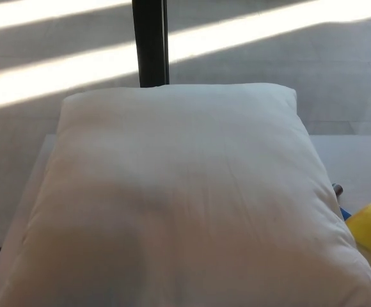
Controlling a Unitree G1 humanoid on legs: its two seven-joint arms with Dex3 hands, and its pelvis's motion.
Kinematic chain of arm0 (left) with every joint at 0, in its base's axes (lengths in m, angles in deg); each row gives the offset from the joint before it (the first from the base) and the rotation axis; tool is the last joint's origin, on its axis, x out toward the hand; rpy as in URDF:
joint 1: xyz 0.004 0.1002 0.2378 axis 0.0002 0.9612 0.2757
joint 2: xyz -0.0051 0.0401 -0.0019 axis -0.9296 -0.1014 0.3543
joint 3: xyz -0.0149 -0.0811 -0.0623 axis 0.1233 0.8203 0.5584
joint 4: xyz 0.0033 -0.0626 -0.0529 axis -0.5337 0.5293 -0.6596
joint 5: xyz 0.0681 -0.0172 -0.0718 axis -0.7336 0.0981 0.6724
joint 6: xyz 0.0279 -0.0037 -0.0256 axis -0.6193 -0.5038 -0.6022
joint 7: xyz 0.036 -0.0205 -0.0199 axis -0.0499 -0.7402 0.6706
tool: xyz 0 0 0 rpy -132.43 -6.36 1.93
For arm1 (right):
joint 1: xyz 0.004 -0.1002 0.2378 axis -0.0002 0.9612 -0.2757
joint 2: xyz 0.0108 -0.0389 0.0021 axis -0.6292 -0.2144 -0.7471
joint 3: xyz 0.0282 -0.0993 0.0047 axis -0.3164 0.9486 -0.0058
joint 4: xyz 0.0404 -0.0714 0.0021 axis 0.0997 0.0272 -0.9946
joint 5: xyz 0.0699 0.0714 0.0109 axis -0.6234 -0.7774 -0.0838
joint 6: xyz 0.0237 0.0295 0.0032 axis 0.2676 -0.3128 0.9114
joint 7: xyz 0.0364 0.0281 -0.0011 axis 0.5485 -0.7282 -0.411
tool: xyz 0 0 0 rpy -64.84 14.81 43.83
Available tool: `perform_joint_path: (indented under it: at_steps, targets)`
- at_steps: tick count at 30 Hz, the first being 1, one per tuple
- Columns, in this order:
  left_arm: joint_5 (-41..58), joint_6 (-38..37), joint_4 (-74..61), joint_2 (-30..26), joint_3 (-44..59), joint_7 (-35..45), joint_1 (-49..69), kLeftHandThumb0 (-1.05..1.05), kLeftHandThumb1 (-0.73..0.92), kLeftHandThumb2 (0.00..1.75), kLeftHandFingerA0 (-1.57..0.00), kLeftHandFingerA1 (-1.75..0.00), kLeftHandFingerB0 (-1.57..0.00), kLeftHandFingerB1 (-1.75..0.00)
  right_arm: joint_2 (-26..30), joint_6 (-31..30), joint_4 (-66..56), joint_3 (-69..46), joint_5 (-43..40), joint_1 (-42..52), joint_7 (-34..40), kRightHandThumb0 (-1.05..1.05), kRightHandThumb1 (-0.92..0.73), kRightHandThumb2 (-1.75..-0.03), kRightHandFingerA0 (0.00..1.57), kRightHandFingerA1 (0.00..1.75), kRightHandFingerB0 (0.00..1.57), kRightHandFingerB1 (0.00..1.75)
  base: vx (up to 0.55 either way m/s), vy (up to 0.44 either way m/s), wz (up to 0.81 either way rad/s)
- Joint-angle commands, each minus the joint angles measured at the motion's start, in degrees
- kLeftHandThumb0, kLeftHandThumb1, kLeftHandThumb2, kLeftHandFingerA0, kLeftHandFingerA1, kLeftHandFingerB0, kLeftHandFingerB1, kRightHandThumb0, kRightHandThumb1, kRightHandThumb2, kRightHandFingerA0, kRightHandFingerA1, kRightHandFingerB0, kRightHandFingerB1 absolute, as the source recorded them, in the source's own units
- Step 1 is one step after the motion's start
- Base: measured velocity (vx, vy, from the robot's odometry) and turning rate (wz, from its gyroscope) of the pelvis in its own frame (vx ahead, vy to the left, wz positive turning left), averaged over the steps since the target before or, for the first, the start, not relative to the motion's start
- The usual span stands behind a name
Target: A hammer is kept on the right hand side and a pillow is kept on the left hand side on the desk infront of the robot and the robot uses its right hand to pick up the hammer and makes a downward swinging motion to hit the pillow
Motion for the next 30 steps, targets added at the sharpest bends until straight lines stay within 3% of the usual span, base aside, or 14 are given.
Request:
perform_joint_path:
  at_steps: [1,2,3,4,5,10,16,17,21,22,24,28,29,30]
  targets:
    - [8.53,-2.17,2.22,-2.51,7.65,0.37,-1.98,-0.51,0.53,0.57,-0.77,-0.49,-0.77,-0.49,4.18,1.93,2.31,-10.35,-10.34,-2.56,3.83,-0.44,-0.70,-0.62,0.44,0.51,0.22,0.34,0.00,0.000,0.00]
    - [8.41,-2.23,2.05,-2.38,7.93,0.43,-2.00,-0.51,0.53,0.57,-0.77,-0.49,-0.77,-0.49,5.05,0.20,3.18,-10.79,-10.48,-2.89,2.87,-0.44,-0.70,-0.62,0.44,0.51,0.22,0.34,0.00,0.000,0.00]
    - [8.11,-2.06,1.71,-2.23,8.06,0.17,-2.07,-0.51,0.53,0.57,-0.79,-0.50,-0.78,-0.49,5.43,-0.78,3.37,-11.53,-10.69,-2.97,2.53,-0.47,-0.70,-0.62,0.23,0.41,0.17,0.32,0.00,0.000,0.00]
    - [7.93,-1.95,1.51,-2.16,8.15,0.23,-2.10,-0.49,0.55,0.57,-0.78,-0.49,-0.77,-0.49,6.01,-3.83,3.14,-13.53,-12.78,-3.43,1.71,-0.55,-0.67,-0.76,0.07,0.24,0.07,0.27,0.00,0.000,0.00]
    - [8.00,-1.98,1.47,-2.09,8.36,0.56,-2.12,-0.49,0.55,0.57,-0.77,-0.49,-0.76,-0.50,6.59,-6.80,2.78,-15.48,-14.68,-4.04,2.05,-0.54,-0.54,-0.89,0.00,0.30,0.00,0.31,0.00,0.000,0.00]
    - [8.13,-2.15,0.98,-1.95,8.42,1.33,-1.99,-0.49,0.56,0.58,-0.75,-0.47,-0.75,-0.48,9.94,-8.28,5.29,-21.27,-18.67,-9.05,2.64,-0.76,-0.62,-0.87,0.00,0.07,0.00,0.06,0.00,0.000,0.00]
    - [8.03,-2.42,1.81,-2.21,8.20,0.93,-2.48,-0.51,0.55,0.57,-0.78,-0.49,-0.73,-0.47,12.20,-9.67,1.13,-20.68,-17.59,-14.86,4.51,-0.80,-0.70,-0.97,0.00,0.10,0.00,0.10,0.00,0.000,0.00]
    - [8.40,-2.51,1.88,-2.26,8.25,1.35,-2.43,-0.51,0.55,0.57,-0.77,-0.49,-0.72,-0.47,12.68,-10.02,-1.04,-20.53,-18.81,-17.29,2.48,-0.88,-0.76,-0.98,0.00,0.02,0.00,0.00,0.00,0.000,0.00]
    - [8.80,-2.61,2.35,-2.43,7.99,1.46,-2.70,-0.50,0.55,0.58,-0.75,-0.48,-0.71,-0.47,10.66,-12.27,-11.16,-19.65,-22.06,-20.21,0.97,-0.93,-0.75,-1.01,0.00,0.05,0.00,0.02,0.00,0.000,0.00]
    - [8.79,-2.78,2.23,-2.36,7.88,1.45,-2.70,-0.51,0.55,0.58,-0.74,-0.48,-0.72,-0.47,10.45,-13.78,-15.41,-17.55,-21.67,-20.41,-0.19,-0.87,-0.71,-1.05,0.00,0.15,0.00,0.10,0.00,0.000,0.00]
    - [8.78,-2.79,2.31,-2.45,7.73,1.54,-2.67,-0.51,0.55,0.58,-0.74,-0.48,-0.70,-0.47,10.25,-15.06,-20.42,-14.71,-20.43,-19.29,-1.24,-0.86,-0.68,-1.05,0.00,0.19,0.05,0.16,0.00,0.000,0.00]
    - [8.84,-2.81,1.35,-2.19,7.56,1.69,-2.16,-0.52,0.55,0.58,-0.74,-0.49,-0.70,-0.47,10.83,-13.37,-32.01,-5.63,-16.48,-13.41,-8.73,-0.85,-0.70,-1.03,0.00,0.16,0.00,0.11,0.00,0.000,0.00]
    - [8.81,-2.92,1.66,-2.34,7.52,1.92,-2.19,-0.52,0.55,0.58,-0.74,-0.49,-0.70,-0.47,10.79,-12.90,-33.81,-4.02,-16.00,-12.48,-9.67,-0.88,-0.68,-0.97,0.00,0.08,0.04,0.10,0.00,0.000,0.00]
    - [9.05,-2.80,2.35,-2.50,7.77,1.90,-2.59,-0.53,0.54,0.57,-0.75,-0.49,-0.70,-0.47,10.93,-10.39,-36.34,-0.64,-13.34,-10.80,-10.79,-0.84,-0.61,-0.92,0.00,0.09,0.11,0.22,0.00,0.000,0.00]
